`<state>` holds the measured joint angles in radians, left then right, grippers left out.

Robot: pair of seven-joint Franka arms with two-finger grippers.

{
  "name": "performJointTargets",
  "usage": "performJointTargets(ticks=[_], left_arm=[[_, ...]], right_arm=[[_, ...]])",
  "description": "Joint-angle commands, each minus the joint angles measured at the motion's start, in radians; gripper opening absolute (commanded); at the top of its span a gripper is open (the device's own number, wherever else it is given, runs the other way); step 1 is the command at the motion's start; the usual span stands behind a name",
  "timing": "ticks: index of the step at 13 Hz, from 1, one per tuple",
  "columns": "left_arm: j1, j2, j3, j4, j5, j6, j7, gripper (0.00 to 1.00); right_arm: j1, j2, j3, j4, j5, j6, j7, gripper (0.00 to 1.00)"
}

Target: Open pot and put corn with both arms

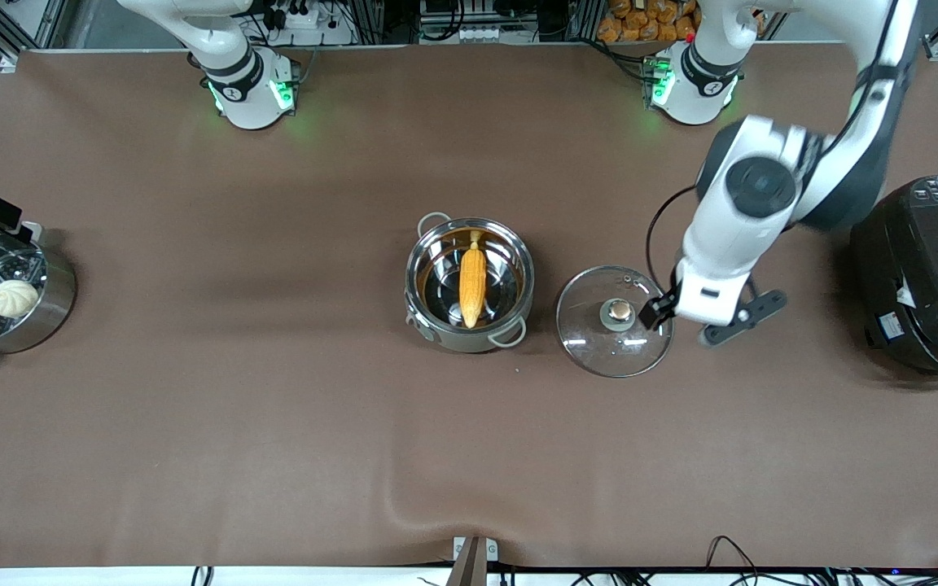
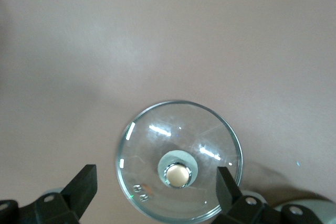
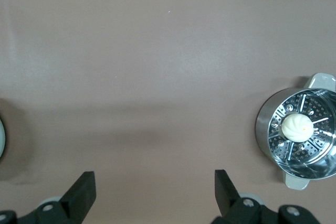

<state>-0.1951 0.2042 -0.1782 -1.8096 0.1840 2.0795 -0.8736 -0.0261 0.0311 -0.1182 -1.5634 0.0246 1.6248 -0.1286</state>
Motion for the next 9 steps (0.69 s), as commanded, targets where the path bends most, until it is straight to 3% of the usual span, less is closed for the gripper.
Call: performJointTargets(ticks=[1, 9], left_arm=[[0.025, -0.095, -0.009, -0.03, 0.017, -0.07, 0.123, 1.0], [0.137, -0.293, 0.005, -0.013, -0.092, -0.317, 0.658, 1.0]], right_arm=[[0.014, -0.033, 0.003, -0.015, -0.008, -0.013, 0.0, 1.0], [0.014, -0.034, 0.003, -0.009, -0.017, -0.126, 0.053, 1.0]])
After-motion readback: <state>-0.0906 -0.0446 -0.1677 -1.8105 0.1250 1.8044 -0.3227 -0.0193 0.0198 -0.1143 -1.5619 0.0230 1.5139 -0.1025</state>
